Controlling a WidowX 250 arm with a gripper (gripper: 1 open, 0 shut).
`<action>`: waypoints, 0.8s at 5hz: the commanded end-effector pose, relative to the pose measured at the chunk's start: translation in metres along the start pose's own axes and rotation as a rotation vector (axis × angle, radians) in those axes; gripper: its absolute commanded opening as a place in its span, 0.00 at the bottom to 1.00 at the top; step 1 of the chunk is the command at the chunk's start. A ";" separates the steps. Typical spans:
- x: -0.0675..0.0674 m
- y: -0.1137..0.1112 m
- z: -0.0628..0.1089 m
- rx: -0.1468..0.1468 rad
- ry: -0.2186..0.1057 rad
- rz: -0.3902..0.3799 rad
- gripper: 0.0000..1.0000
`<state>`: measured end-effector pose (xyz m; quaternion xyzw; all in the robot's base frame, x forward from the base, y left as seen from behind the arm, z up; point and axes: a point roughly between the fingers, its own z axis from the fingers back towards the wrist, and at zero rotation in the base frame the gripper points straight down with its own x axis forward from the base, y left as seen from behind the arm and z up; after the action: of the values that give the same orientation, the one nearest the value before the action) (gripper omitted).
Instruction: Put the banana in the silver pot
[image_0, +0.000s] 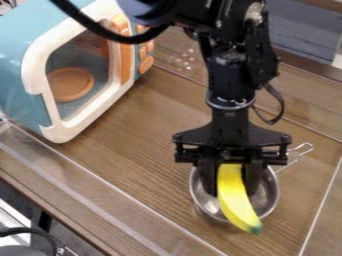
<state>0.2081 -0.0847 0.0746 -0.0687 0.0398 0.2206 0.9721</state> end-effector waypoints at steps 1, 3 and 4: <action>0.002 -0.010 0.007 -0.026 -0.021 -0.003 0.00; 0.001 -0.025 0.009 -0.028 -0.012 -0.025 0.00; 0.003 -0.034 0.011 -0.027 -0.007 -0.065 0.00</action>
<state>0.2206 -0.1080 0.0792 -0.0712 0.0476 0.1939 0.9773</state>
